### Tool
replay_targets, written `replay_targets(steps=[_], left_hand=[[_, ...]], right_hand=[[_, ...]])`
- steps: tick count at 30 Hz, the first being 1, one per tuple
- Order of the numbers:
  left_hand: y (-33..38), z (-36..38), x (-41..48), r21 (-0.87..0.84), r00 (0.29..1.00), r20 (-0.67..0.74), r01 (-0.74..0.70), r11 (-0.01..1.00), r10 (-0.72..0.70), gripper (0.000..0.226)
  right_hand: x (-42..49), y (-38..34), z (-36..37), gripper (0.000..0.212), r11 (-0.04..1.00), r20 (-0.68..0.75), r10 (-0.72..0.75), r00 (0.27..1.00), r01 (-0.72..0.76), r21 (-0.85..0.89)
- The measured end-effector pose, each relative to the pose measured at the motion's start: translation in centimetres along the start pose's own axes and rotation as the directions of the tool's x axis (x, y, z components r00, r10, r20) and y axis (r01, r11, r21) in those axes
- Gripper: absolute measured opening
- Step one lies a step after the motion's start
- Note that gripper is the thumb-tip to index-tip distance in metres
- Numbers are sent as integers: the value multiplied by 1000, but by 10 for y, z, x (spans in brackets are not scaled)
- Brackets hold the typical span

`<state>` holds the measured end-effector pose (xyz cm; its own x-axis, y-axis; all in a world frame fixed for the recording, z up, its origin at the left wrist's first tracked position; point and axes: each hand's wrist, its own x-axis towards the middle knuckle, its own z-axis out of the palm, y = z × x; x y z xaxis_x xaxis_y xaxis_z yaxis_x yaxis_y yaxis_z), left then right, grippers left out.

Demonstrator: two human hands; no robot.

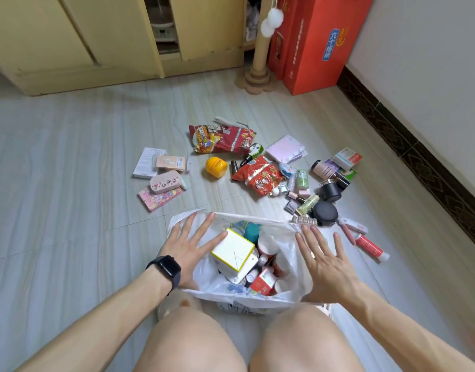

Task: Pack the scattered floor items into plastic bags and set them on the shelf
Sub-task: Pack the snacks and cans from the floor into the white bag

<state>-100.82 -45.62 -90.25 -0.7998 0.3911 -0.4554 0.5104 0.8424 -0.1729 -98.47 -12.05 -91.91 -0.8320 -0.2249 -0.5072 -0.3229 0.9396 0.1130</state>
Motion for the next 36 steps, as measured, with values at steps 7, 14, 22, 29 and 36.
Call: replay_targets(steps=[7,14,22,29,36], left_hand=[[-8,27,15,-328,994,93,90,940,-62,146],[-4,11,28,-441,994,112,45,896,5,112],[-46,-55,113,-369,994,38,109,923,-103,50],[-41,-62,248,-170,997,46,67,983,-60,59],[-7,-8,337,-70,999,33,2,998,0,83]], right_hand=[[15,4,28,139,991,66,50,997,-58,122],[16,13,45,102,815,-139,75,987,19,579],[76,45,6,7,597,-397,524,753,7,802],[165,63,49,49,955,-137,235,962,-201,219],[180,69,69,46,962,-109,196,975,-169,215]])
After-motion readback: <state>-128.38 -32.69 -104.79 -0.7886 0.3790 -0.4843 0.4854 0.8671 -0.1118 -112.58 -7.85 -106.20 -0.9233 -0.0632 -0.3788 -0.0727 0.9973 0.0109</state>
